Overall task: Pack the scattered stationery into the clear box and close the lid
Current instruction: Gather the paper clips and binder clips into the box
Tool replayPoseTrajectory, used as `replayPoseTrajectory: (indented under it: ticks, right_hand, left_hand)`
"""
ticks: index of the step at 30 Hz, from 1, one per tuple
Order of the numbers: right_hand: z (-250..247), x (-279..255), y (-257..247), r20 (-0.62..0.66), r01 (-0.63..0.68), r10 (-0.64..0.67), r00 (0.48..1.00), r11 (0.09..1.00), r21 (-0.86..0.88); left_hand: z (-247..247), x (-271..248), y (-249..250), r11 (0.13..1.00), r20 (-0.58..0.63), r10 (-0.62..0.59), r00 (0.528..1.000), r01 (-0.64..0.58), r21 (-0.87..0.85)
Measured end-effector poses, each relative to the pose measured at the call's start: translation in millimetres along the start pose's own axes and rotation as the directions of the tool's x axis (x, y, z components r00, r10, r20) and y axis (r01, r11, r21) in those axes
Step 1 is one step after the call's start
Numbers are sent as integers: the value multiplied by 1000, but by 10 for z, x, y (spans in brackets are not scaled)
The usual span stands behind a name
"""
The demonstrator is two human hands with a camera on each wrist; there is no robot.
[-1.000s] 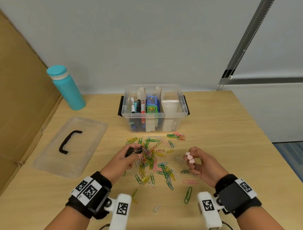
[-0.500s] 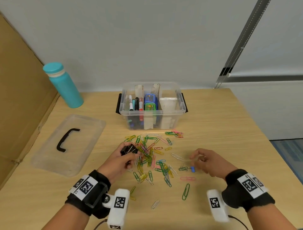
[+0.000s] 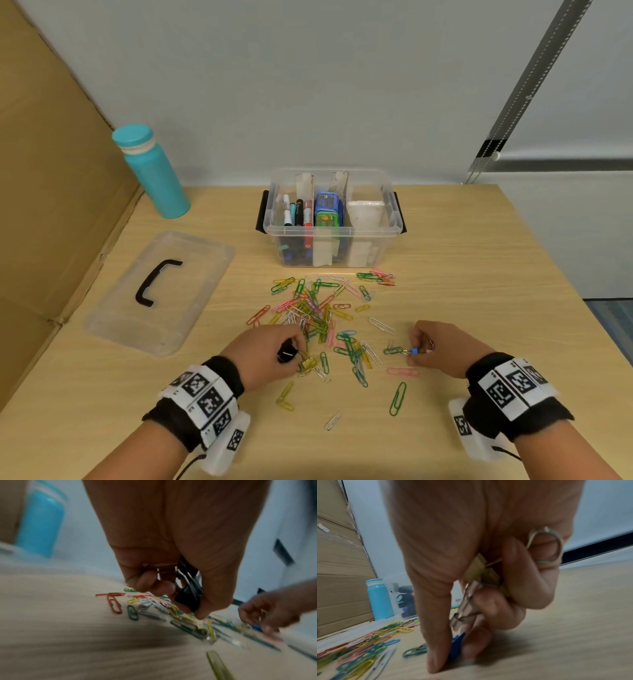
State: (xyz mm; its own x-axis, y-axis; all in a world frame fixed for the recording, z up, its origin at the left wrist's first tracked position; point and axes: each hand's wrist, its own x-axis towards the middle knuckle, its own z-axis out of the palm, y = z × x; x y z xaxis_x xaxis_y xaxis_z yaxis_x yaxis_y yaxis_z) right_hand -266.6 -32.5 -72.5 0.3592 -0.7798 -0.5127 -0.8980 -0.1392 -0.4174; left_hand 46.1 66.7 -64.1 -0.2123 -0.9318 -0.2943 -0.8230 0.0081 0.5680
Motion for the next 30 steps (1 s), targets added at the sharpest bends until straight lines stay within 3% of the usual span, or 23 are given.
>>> replayPoseTrajectory:
  ticks: [5, 11, 14, 20, 25, 30]
  right_hand:
    - [-23, 25, -57, 24, -36, 37, 999, 998, -44]
    - [-32, 30, -104, 32, -80, 84, 996, 992, -100]
    - [-21, 20, -101, 36, -93, 97, 995, 991, -93]
    - [-23, -37, -121, 49, -92, 97, 994, 991, -93]
    - [-255, -105, -300, 31, -9, 10, 999, 1000, -17]
    - [-783, -179, -689, -21, 106, -104, 994, 986, 131]
  left_hand:
    - [75, 78, 92, 937, 99, 128, 987, -153, 313]
    - [83, 159, 65, 934, 73, 127, 989, -144, 327]
    - [75, 170, 27, 958, 33, 107, 994, -112, 265]
    - [-33, 121, -96, 1000, -112, 18, 993, -20, -19]
    - [-211, 60, -158, 962, -236, -27, 971, -39, -271]
    - [-401, 85, -200, 921, -326, -66, 943, -68, -383]
